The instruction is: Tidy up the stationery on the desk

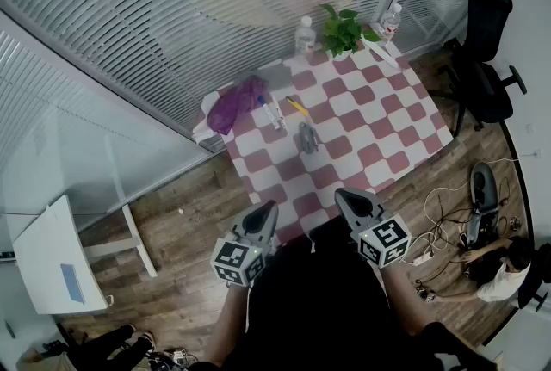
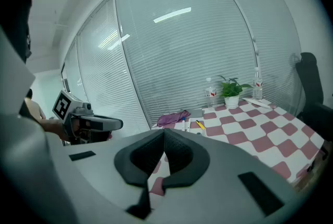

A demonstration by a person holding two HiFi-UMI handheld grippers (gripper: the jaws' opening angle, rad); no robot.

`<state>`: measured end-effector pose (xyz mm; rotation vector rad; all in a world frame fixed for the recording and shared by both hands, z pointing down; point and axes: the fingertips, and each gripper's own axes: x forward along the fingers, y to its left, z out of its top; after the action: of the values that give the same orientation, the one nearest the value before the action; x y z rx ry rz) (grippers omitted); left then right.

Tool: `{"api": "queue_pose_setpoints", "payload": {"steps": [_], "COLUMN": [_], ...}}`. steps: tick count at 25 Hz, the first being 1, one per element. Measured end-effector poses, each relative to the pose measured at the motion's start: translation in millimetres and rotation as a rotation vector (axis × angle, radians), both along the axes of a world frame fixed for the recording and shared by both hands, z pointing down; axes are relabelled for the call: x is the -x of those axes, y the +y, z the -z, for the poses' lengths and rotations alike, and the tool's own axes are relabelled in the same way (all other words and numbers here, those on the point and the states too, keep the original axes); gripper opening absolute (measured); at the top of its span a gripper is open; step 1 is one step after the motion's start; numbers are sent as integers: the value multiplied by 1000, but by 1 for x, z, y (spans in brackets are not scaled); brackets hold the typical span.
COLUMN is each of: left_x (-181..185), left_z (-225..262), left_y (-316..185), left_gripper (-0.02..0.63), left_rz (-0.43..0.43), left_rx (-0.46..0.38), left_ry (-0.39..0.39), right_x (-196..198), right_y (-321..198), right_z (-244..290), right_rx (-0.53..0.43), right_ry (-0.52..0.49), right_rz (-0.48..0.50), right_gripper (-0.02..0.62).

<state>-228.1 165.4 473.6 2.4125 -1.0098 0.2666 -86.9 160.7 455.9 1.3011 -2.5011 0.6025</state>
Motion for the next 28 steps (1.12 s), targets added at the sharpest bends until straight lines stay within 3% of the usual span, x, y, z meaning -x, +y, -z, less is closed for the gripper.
{"api": "queue_pose_setpoints", "payload": {"steps": [10, 19, 28], "left_x": [12, 11, -7], "left_z": [1, -5, 1], "left_y": [-7, -13, -42], "left_gripper": [34, 34, 34], "left_rz": [26, 50, 136], "left_rx": [1, 27, 49], "left_ry": [2, 6, -8], "right_x": [-6, -23, -44], "right_y": [-3, -16, -82], "right_z": [4, -4, -18], "right_rx": [-5, 9, 52], "right_ry": [26, 9, -5], "right_rz": [5, -56, 6], "right_gripper": [21, 21, 23]}}
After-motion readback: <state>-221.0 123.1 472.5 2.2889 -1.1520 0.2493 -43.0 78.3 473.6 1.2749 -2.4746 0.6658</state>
